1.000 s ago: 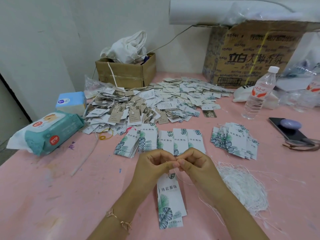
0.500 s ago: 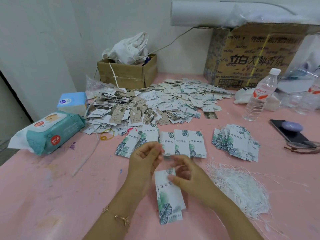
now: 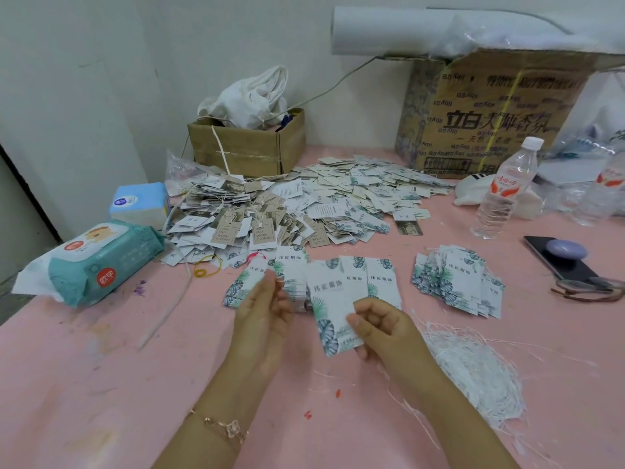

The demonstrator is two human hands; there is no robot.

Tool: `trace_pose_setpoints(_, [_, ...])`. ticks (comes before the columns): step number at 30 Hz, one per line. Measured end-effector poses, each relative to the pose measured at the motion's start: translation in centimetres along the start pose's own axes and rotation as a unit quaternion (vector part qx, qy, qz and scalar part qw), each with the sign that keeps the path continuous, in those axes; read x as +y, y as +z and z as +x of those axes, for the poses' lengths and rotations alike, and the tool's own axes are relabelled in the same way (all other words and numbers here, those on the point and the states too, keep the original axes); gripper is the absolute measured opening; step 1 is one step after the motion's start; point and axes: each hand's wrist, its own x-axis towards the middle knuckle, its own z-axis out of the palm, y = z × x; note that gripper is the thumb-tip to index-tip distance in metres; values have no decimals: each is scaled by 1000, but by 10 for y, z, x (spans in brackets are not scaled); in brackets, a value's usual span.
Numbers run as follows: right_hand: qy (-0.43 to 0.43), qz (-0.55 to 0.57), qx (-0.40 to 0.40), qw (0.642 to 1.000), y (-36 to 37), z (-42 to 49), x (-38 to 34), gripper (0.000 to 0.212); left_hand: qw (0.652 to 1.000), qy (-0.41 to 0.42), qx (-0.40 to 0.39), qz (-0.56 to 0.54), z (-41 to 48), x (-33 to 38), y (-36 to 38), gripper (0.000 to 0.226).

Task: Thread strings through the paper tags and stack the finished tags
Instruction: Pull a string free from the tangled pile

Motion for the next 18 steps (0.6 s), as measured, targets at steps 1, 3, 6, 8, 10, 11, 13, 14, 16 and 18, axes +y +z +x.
trace_pose_setpoints(1, [-12, 12, 11, 1000, 0, 1, 2, 9, 1000, -22, -9, 14, -3, -6, 2, 21])
trace_pose_setpoints(3, [-32, 23, 40, 998, 1, 2, 2, 9, 996, -60, -22, 58, -10, -19, 7, 28])
trace_pose_setpoints(6, [-46, 4, 80, 996, -6, 4, 2, 12, 990, -90, -34, 99, -18, -31, 13, 31])
trace_pose_setpoints(8, [-53, -6, 109, 993, -13, 7, -1, 14, 988, -106, -37, 103, -18, -34, 12, 14])
trace_pose_setpoints(10, [-56, 3, 141, 988, -21, 9, -3, 18, 984, -122, -40, 125, -18, -33, 11, 6])
trace_pose_setpoints(11, [-59, 14, 164, 985, -26, 11, -5, 19, 981, -129, -46, 139, -18, -34, 9, 7])
trace_pose_setpoints(13, [-64, 36, 221, 973, -40, 13, -8, 14, 976, -142, -51, 160, -18, -35, 8, 6])
trace_pose_setpoints(14, [-66, 46, 250, 965, -49, 15, -11, 10, 974, -146, -53, 167, -19, -35, 8, 6])
trace_pose_setpoints(16, [-78, 51, 305, 948, -70, 19, -18, 6, 970, -150, -56, 184, -18, -35, 10, 7])
trace_pose_setpoints(18, [-85, 29, 359, 929, -94, 26, -26, 7, 967, -147, -58, 199, -18, -35, 11, 8])
